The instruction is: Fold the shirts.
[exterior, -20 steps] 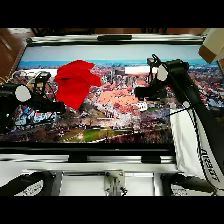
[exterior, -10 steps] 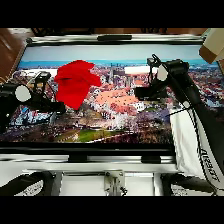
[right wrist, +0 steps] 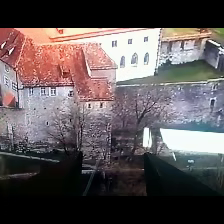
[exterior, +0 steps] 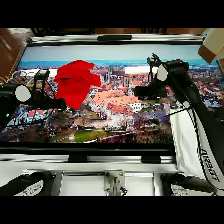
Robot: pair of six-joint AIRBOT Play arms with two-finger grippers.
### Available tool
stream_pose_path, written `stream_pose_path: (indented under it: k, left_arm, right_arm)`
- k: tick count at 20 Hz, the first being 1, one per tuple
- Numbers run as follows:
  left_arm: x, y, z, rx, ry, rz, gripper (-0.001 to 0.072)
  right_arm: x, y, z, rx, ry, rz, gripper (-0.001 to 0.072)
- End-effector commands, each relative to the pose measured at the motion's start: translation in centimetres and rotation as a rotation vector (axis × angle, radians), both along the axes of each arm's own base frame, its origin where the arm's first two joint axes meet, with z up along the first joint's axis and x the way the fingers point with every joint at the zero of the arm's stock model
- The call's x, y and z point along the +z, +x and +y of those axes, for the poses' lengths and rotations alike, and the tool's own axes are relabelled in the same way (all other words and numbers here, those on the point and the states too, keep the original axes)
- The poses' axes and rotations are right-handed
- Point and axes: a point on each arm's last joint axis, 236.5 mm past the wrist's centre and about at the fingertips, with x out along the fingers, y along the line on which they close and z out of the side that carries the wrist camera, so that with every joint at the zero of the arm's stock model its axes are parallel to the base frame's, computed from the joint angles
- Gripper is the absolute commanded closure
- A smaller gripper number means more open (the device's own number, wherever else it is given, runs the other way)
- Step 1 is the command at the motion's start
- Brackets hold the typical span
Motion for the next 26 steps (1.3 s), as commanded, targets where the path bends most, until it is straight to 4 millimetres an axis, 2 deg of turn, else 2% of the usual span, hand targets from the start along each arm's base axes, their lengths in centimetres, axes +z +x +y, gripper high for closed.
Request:
stream_pose_path:
  k: [1, 5, 6, 8, 11, 16, 20, 26]
  left_arm:
    - [1.4, 2.7, -0.7, 0.015, -0.038, -0.126, -0.001]
    - [1.3, 3.5, -1.5, 0.058, -0.099, -0.137, -0.0005]
    - [0.6, 3.8, -0.8, 0.093, -0.102, -0.116, 0.0009]
    - [-2.0, 3.5, 1.6, 0.269, -0.169, 0.001, 0.001]
    - [-4.9, 4.3, 2.7, 0.483, -0.415, 0.142, -0.0011]
    - [-8.7, 7.4, 1.5, 0.578, -0.558, 0.162, -0.0011]
    - [-10.2, 11.3, -0.1, 0.69, -0.666, 0.081, -0.001]
    - [-12.2, 14.4, -0.4, 0.761, -0.7, 0.038, -0.0007]
  right_arm:
    - [0.0, 0.4, -0.5, 0.045, -0.032, -0.023, 0.0216]
    - [0.0, 0.4, -0.5, 0.055, -0.037, -0.023, 0.0216]
    - [0.0, 0.3, -0.5, 0.072, -0.038, -0.022, 0.0216]
    - [0.0, 0.1, 0.1, 0.082, -0.017, -0.015, 0.0216]
    - [0.1, -0.3, 1.2, 0.136, 0.02, -0.005, 0.0216]
    - [0.1, -0.4, 1.4, 0.141, 0.027, -0.004, 0.0216]
    - [0.1, -0.4, 1.3, 0.155, 0.023, -0.005, 0.0216]
    - [0.1, -0.4, 1.3, 0.155, 0.02, -0.007, 0.0216]
